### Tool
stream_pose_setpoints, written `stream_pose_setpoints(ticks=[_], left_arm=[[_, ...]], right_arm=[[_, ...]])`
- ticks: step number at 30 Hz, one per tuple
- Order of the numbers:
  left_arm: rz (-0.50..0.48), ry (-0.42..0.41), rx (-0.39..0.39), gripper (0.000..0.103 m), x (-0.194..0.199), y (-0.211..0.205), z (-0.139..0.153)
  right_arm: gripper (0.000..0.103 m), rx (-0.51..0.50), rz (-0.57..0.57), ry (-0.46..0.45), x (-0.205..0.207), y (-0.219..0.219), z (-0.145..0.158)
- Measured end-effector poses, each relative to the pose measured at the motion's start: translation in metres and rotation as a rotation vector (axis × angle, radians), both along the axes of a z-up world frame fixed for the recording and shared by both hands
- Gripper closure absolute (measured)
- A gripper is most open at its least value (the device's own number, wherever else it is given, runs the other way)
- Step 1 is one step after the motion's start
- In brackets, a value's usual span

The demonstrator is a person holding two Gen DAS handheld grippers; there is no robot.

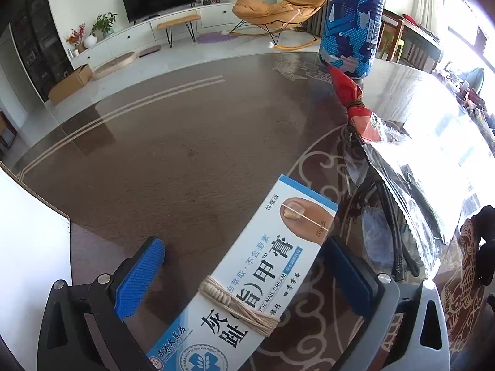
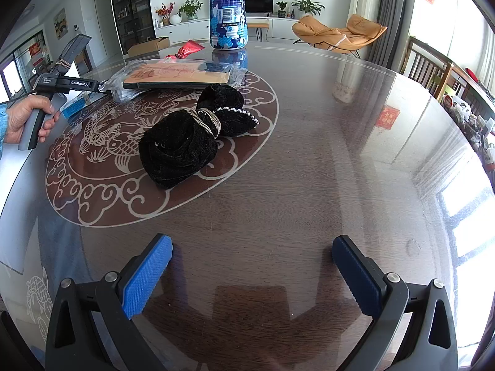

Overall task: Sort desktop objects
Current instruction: 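Lower the left tool onto the blue-white nail cream box and close on it, then lift the nail cream box off the table with the left tool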

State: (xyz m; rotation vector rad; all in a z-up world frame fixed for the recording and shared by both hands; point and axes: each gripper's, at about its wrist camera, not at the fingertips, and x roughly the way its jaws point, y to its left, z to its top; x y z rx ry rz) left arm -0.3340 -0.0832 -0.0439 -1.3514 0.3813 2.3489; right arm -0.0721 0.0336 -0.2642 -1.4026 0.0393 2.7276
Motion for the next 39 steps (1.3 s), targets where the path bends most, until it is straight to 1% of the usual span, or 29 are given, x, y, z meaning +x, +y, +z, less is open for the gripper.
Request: stream_pose_setpoints(ticks=[1, 2, 3, 6, 7, 9, 10, 16, 18, 21, 26, 28, 29, 31, 32, 33, 34, 36, 37, 39], left_arm=[[-0.014, -0.002, 0.005, 0.007, 0.002, 0.002, 0.001], [-0.033, -0.011, 0.016, 0.018, 0.002, 0.003, 0.003], [-0.048, -0.012, 0.014, 0.024, 0.004, 0.006, 0.004], [-0.085, -0.02, 0.005, 0.058, 0.015, 0.015, 0.008], [-0.088, -0.02, -0.003, 0.061, 0.02, 0.018, 0.009], [-0.079, -0.016, -0.016, 0.061, 0.03, 0.023, 0.009], [-0.07, -0.018, -0.009, 0.061, 0.035, 0.024, 0.009], [0.054, -0.004, 0.028, 0.061, 0.073, 0.021, 0.009], [0.131, 0.002, 0.038, 0.061, 0.093, 0.016, 0.01], [0.231, 0.001, 0.058, 0.061, 0.135, 0.008, 0.01], [0.32, 0.024, 0.092, 0.061, 0.207, 0.005, 0.008], [0.338, 0.041, 0.11, 0.061, 0.225, 0.007, 0.006], [0.345, 0.051, 0.106, 0.06, 0.231, 0.009, 0.006], [0.344, 0.065, 0.101, 0.052, 0.239, 0.012, 0.003], [0.338, 0.063, 0.103, 0.038, 0.239, 0.013, 0.003], [0.337, 0.057, 0.094, 0.02, 0.24, 0.014, 0.001], [0.338, 0.053, 0.076, 0.016, 0.239, 0.013, -0.002], [0.315, 0.074, 0.042, 0.013, 0.24, 0.014, -0.002], [0.311, 0.076, 0.048, 0.011, 0.24, 0.012, -0.002], [0.327, 0.068, 0.051, 0.0, 0.237, 0.008, -0.003]], right_arm=[[0.0, 0.0, 0.0, 0.0, 0.0, 0.0, 0.0], [0.0, 0.0, 0.0, 0.0, 0.0, 0.0, 0.0], [0.0, 0.0, 0.0, 0.0, 0.0, 0.0, 0.0], [0.0, 0.0, 0.0, 0.0, 0.0, 0.0, 0.0], [0.0, 0.0, 0.0, 0.0, 0.0, -0.001, 0.0], [0.0, 0.0, 0.0, 0.0, 0.0, -0.001, 0.0], [0.0, 0.0, 0.0, 0.0, 0.0, -0.001, 0.0], [0.0, 0.0, 0.0, 0.0, 0.0, -0.001, 0.0], [0.0, 0.0, 0.0, 0.0, 0.0, -0.001, 0.0], [0.0, 0.0, 0.0, 0.0, 0.0, -0.001, 0.0], [0.0, 0.0, 0.0, 0.0, 0.0, 0.0, 0.0], [0.0, 0.0, 0.0, 0.0, 0.0, 0.0, 0.0], [0.0, 0.0, 0.0, 0.0, 0.0, 0.0, 0.0], [0.0, 0.0, 0.0, 0.0, 0.0, 0.0, 0.0], [0.0, 0.0, 0.0, 0.0, 0.0, 0.0, 0.0], [0.0, 0.0, 0.0, 0.0, 0.0, -0.001, 0.0], [0.0, 0.0, 0.0, 0.0, 0.0, -0.001, 0.0], [0.0, 0.0, 0.0, 0.0, 0.0, 0.0, 0.0], [0.0, 0.0, 0.0, 0.0, 0.0, 0.0, 0.0], [0.0, 0.0, 0.0, 0.0, 0.0, 0.0, 0.0]])
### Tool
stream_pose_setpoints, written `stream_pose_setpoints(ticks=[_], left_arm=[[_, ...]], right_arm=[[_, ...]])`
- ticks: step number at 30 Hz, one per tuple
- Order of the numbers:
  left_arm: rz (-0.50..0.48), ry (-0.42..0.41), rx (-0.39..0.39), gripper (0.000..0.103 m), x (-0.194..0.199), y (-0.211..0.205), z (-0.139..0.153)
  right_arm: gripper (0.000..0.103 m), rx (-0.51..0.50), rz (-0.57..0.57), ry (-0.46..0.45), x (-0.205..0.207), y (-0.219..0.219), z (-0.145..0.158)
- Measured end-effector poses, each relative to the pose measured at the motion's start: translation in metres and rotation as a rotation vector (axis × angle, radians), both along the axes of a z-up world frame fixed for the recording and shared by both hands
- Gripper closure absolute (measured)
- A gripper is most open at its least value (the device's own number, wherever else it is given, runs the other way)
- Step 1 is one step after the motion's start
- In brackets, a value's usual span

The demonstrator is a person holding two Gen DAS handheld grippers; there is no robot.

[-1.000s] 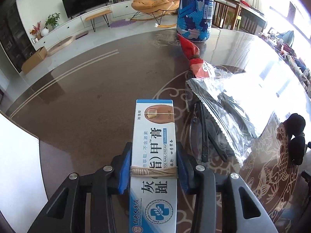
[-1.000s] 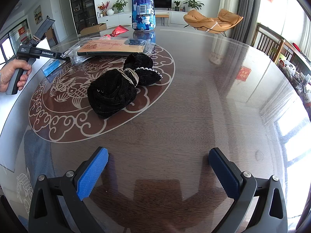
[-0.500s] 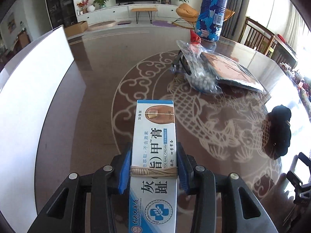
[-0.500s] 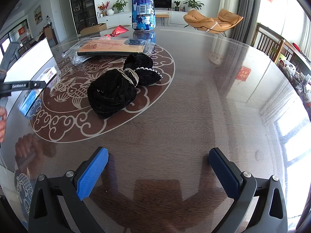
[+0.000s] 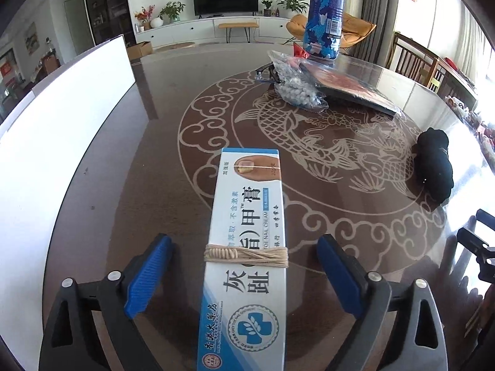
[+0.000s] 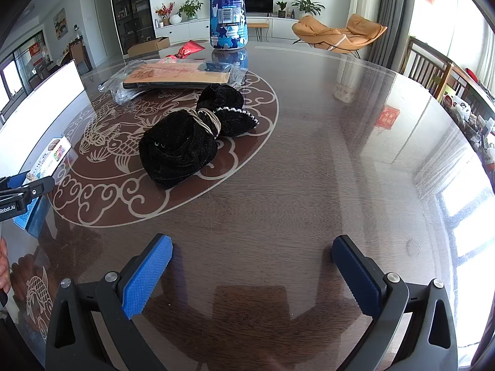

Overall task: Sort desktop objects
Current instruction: 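Lift the nail cream box off the table with the left tool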

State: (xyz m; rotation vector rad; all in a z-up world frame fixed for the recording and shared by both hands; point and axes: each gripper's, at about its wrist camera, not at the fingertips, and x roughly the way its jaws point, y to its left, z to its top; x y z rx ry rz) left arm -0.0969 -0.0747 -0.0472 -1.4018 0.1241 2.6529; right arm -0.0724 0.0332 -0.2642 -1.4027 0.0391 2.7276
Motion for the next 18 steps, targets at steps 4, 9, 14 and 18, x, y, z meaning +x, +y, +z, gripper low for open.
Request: stream_pose_setpoints(ticks=[4, 9, 14, 18], left_arm=[[0.008, -0.002, -0.001, 0.0, 0.0011, -0.0012, -0.0012], [0.008, -0.001, -0.001, 0.0, 0.0011, -0.0005, -0.0009], [0.009, 0.001, -0.001, 0.0, 0.0017, -0.0006, -0.0009], [0.012, 0.003, -0.001, 0.0, 0.0023, -0.001, -0.0012]], right_arm=[[0.0, 0.0, 0.0, 0.0, -0.0002, -0.0002, 0.0001], [0.0, 0.0, 0.0, 0.0, 0.0, 0.0, 0.0], [0.0, 0.0, 0.0, 0.0, 0.0, 0.0001, 0.0], [0.0, 0.0, 0.0, 0.0, 0.0, 0.0001, 0.0]])
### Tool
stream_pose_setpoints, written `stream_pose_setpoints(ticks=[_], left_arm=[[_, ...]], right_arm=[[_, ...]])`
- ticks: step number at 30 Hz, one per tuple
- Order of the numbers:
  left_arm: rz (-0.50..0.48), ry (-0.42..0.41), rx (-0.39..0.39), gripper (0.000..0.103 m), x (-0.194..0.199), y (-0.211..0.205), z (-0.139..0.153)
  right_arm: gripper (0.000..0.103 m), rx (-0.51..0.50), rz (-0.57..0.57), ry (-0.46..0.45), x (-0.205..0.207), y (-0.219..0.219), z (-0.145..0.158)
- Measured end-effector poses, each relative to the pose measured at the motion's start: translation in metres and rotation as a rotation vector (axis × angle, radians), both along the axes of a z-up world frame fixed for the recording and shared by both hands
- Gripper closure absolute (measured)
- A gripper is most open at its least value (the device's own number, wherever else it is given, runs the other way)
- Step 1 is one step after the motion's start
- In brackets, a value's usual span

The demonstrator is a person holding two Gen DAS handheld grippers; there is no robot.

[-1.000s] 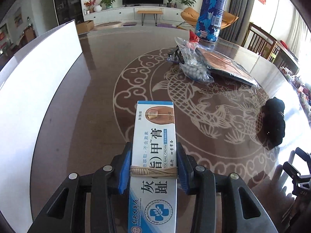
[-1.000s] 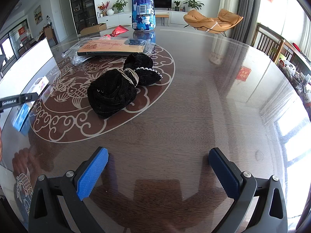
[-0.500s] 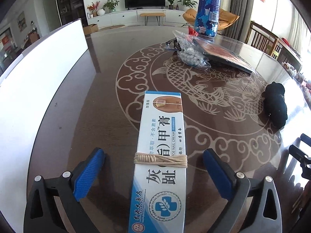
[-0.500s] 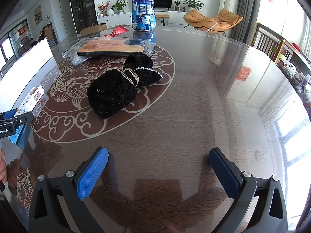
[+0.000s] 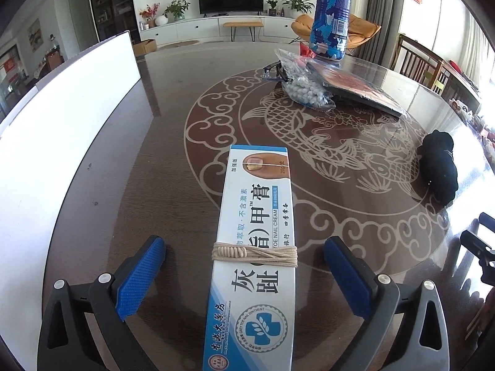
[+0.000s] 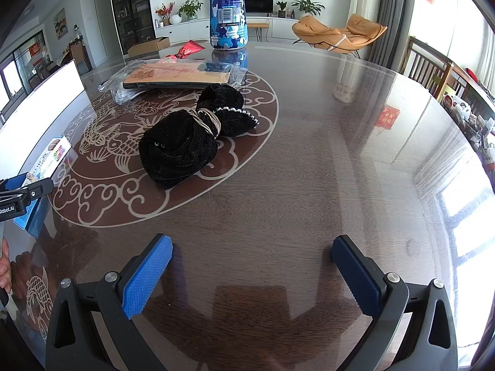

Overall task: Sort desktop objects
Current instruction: 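Close the right tool on the black velvet pouch and lift it while left tool holds the box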

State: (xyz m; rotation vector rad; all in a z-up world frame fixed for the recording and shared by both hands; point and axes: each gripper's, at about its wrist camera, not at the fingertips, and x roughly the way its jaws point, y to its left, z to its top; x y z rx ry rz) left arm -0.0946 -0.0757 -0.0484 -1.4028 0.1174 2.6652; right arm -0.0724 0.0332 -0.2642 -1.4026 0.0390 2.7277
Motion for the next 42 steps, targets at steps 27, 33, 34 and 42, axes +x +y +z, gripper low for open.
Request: stream_pose_setpoints(ticks=[27, 33, 34, 42], left_arm=[[0.0, 0.001, 0.007, 0.0, -0.001, 0.001, -0.001], [0.0, 0.003, 0.006, 0.0, -0.001, 0.001, -0.001], [0.0, 0.003, 0.005, 0.0, -0.001, 0.001, -0.001], [0.002, 0.003, 0.004, 0.0, -0.001, 0.001, -0.001]], right_arm=[[0.059, -0.134, 0.09, -0.002, -0.095, -0.08, 0.011], [0.059, -0.06, 0.323, 0.035, -0.03, -0.113, 0.007], [0.059, -0.045, 0.329, 0.042, -0.022, -0.115, 0.007], [0.01, 0.0, 0.345, 0.018, -0.019, -0.116, -0.001]])
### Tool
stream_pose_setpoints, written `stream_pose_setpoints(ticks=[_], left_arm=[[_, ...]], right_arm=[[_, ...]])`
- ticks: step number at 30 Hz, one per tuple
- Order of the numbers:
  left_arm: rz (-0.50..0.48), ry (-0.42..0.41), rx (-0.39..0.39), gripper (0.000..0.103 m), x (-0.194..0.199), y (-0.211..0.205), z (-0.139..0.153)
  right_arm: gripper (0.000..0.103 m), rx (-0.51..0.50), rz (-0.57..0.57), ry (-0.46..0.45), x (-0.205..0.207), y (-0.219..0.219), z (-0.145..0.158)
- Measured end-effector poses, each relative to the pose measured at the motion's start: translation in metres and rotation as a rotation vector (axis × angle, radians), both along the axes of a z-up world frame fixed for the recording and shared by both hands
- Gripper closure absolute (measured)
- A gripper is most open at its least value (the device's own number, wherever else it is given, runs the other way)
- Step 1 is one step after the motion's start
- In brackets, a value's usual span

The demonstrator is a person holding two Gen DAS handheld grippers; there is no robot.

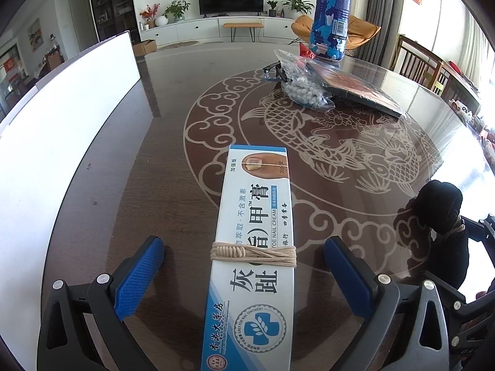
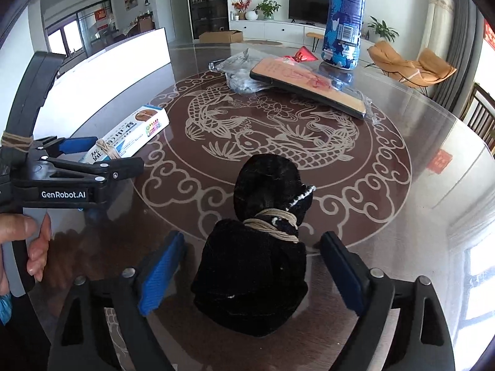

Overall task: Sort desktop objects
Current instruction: 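Close the right tool on the black velvet pouch and lift it while left tool holds the box, then carry the box in the left tool into the cardboard box while right tool drops the pouch there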

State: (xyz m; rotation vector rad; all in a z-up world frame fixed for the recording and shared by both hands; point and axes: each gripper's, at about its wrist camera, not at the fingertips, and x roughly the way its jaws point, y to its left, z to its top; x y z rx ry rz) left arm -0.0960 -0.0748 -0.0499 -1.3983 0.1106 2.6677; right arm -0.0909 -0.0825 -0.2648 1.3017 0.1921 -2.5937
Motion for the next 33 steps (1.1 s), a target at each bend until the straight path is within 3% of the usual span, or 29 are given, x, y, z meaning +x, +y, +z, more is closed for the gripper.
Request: stream_pose_setpoints(ticks=[4, 17, 21, 23, 27, 28, 29, 30, 31, 32, 33], left_arm=[[0.0, 0.0, 0.0, 0.0, 0.0, 0.0, 0.0], [-0.009, -0.006, 0.0, 0.0, 0.001, 0.001, -0.001], [-0.142, -0.104, -0.025, 0.0, 0.001, 0.004, 0.001], [-0.167, -0.166, -0.041, 0.0, -0.004, 0.003, 0.002], [-0.183, -0.161, -0.042, 0.0, -0.003, 0.002, 0.002], [-0.18, -0.146, -0.042, 0.0, -0.001, 0.002, 0.001], [-0.179, -0.126, -0.035, 0.009, 0.001, 0.001, 0.002], [-0.184, -0.1, -0.029, 0.035, 0.005, 0.001, 0.006], [-0.189, -0.083, -0.024, 0.051, 0.008, 0.0, 0.01], [-0.195, -0.085, -0.015, 0.059, 0.009, -0.001, 0.013], [-0.201, -0.075, 0.011, 0.059, 0.012, -0.004, 0.017]], right_arm=[[0.0, -0.006, -0.004, -0.019, -0.002, 0.001, -0.004], [0.0, -0.006, -0.023, -0.023, -0.001, 0.004, -0.005], [0.0, 0.003, 0.059, -0.093, -0.005, 0.006, -0.002], [0.0, -0.029, 0.035, -0.145, -0.01, 0.015, 0.001], [0.0, -0.124, -0.007, -0.203, -0.019, 0.017, 0.007], [0.006, -0.105, -0.004, -0.194, -0.019, 0.012, 0.008], [0.022, -0.077, 0.001, -0.189, -0.019, 0.006, 0.008], [0.032, -0.036, -0.002, -0.177, -0.018, 0.0, 0.009], [0.062, -0.035, -0.01, -0.179, -0.018, -0.002, 0.011], [0.068, -0.089, -0.013, -0.202, -0.018, 0.0, 0.014], [0.068, -0.109, -0.023, -0.193, -0.015, 0.001, 0.019]])
